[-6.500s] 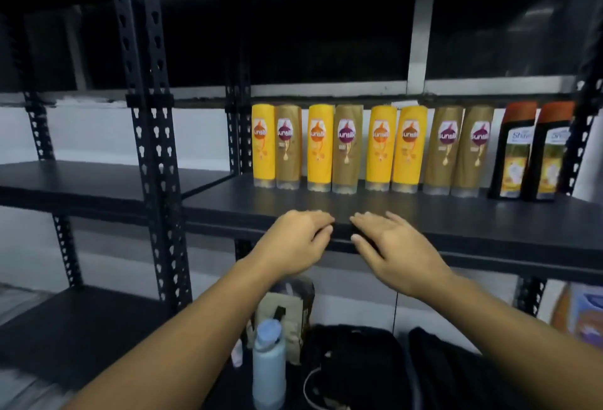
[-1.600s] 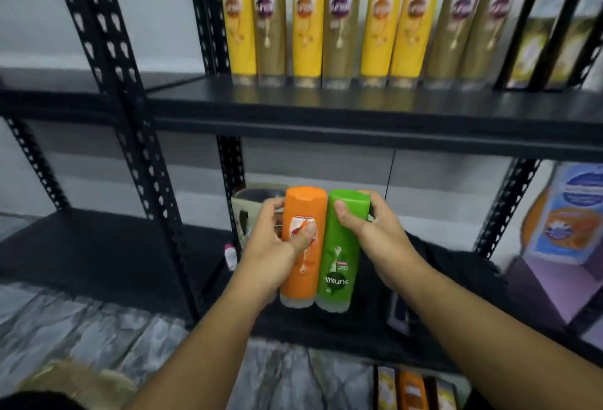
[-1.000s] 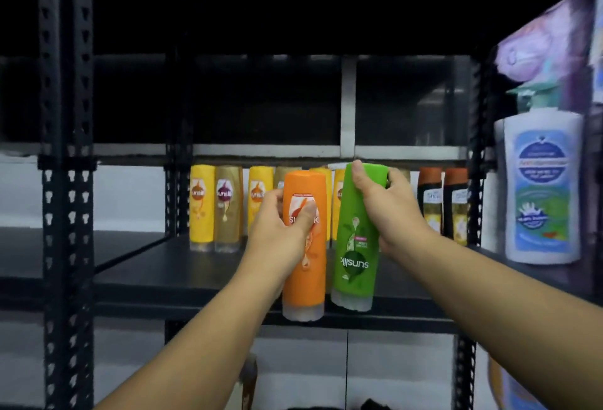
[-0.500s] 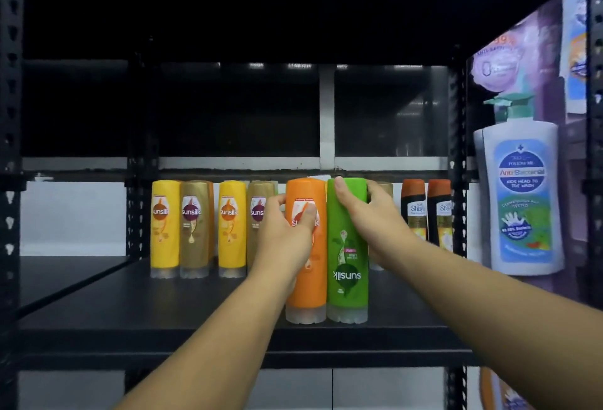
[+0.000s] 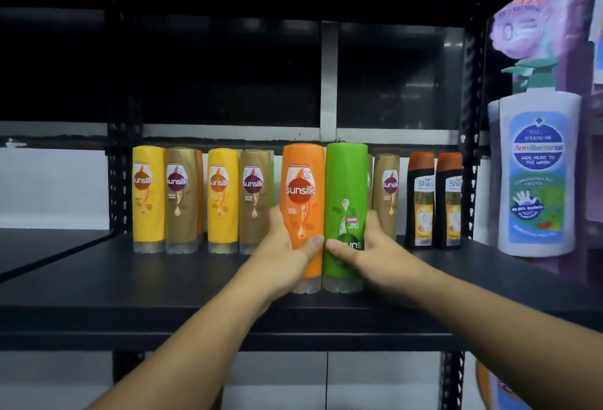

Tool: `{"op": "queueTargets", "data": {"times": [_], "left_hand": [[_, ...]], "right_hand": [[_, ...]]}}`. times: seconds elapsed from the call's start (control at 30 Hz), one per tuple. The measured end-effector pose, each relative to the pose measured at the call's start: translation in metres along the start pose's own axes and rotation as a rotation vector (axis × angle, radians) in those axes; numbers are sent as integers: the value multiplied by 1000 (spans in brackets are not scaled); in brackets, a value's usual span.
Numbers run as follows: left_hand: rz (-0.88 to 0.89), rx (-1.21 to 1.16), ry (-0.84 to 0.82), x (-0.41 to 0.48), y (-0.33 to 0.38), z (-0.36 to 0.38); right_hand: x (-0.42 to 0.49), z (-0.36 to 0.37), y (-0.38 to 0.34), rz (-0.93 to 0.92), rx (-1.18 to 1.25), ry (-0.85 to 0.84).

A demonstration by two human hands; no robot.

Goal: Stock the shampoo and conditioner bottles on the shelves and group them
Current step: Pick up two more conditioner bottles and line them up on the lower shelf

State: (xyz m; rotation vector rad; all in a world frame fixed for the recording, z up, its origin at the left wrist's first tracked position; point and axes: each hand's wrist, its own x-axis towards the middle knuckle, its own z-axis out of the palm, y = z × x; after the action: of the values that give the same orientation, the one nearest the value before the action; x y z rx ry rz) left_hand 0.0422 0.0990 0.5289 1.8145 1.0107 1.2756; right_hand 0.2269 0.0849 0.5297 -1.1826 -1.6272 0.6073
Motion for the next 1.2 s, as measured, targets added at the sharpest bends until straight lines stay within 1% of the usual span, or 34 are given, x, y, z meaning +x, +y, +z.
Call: {"op": "queueTargets", "data": {"times": [0.13, 0.27, 0.43, 0.5, 0.63, 0.93, 1.2], "left_hand": [[-21, 164, -19, 16, -2, -5], [-80, 305, -26, 47, -5, -7], [-104, 443, -18, 82, -12, -6], [-127, 460, 2, 92, -16, -4], [-121, 467, 78, 108, -29, 1], [-98, 510, 92, 119, -39, 4], [-110, 585, 86, 117, -42, 4]], "right_hand": [[17, 7, 4, 26, -74, 54], [46, 11, 11, 34, -190, 125], [78, 18, 25, 24, -296, 226], [88, 21, 31, 37, -314, 260], [103, 25, 41, 26, -345, 287], [108, 26, 54, -47, -383, 300], [104, 25, 57, 51, -447, 242]]}}
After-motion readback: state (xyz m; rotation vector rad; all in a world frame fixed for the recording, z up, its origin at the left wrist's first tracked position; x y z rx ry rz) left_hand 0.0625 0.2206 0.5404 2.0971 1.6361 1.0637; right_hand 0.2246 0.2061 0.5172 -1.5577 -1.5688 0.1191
